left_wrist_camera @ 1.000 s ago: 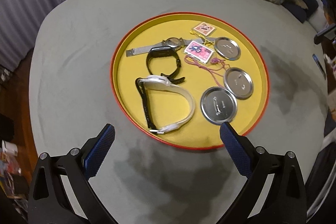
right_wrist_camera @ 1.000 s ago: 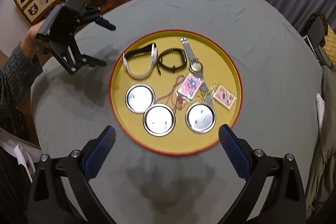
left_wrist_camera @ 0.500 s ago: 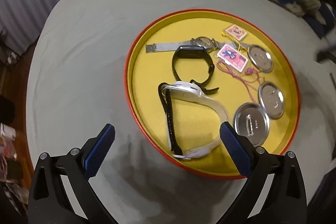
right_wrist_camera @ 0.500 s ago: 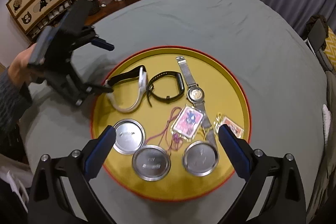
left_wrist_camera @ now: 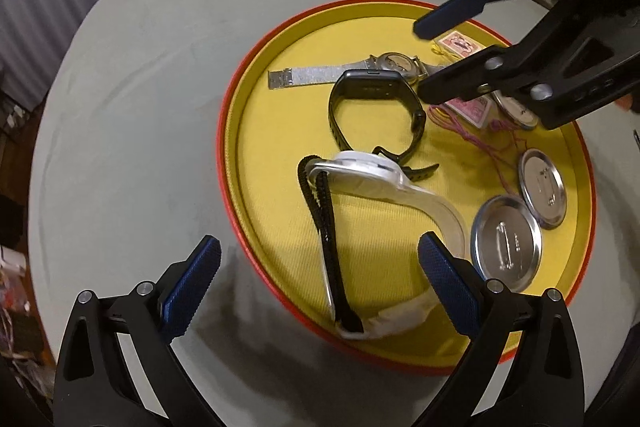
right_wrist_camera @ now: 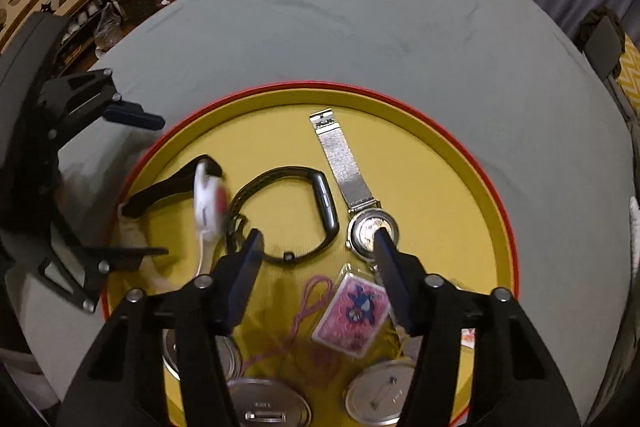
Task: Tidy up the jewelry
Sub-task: 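Grasp the black fitness band with the right tool while the left tool grasps the white watch band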
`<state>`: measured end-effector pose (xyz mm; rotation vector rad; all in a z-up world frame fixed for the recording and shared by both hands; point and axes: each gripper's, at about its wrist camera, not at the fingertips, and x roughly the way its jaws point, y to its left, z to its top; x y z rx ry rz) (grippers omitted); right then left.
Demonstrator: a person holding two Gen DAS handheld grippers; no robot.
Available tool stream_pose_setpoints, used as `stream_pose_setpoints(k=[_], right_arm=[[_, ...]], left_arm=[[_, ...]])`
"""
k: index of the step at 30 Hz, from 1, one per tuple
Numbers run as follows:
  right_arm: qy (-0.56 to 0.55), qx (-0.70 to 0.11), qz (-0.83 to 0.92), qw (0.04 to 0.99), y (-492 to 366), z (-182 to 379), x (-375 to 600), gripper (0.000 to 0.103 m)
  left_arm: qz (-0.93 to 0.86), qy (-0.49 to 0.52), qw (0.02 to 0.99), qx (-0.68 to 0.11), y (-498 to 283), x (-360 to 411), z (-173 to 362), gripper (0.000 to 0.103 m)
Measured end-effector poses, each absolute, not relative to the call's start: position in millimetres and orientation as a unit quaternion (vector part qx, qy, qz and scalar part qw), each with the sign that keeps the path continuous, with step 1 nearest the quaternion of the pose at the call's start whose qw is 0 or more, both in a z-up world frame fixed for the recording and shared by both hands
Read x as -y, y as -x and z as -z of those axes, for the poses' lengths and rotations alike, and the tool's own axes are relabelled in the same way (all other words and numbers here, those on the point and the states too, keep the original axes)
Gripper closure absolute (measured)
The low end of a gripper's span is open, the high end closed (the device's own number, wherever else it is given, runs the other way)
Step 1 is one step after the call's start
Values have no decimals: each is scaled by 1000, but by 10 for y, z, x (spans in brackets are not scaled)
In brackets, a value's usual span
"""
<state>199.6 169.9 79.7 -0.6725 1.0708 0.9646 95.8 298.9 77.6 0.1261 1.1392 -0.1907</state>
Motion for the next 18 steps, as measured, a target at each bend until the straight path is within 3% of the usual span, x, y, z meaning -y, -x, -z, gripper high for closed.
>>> stream_pose_setpoints(k=[4,7,13,18], right_arm=[[313,-480,-422,702,-2013,-686,-1789,58],[317,-483,-414,703,-2033,-622,-1853,61],[321,-488,-401,706,-2004,-511,-1900,87],[314,-488,-401,709,-1998,-523,-1884,91]], left_arm=[[82,-44,832,-547,-1015,-3044,-675,28],[79,-24,835,-544,-1024,-3120,-645,34],[67,2,842,-535,-998,-3305,-677,61],[63,15,845,-531,-1042,-3335,-658,70]])
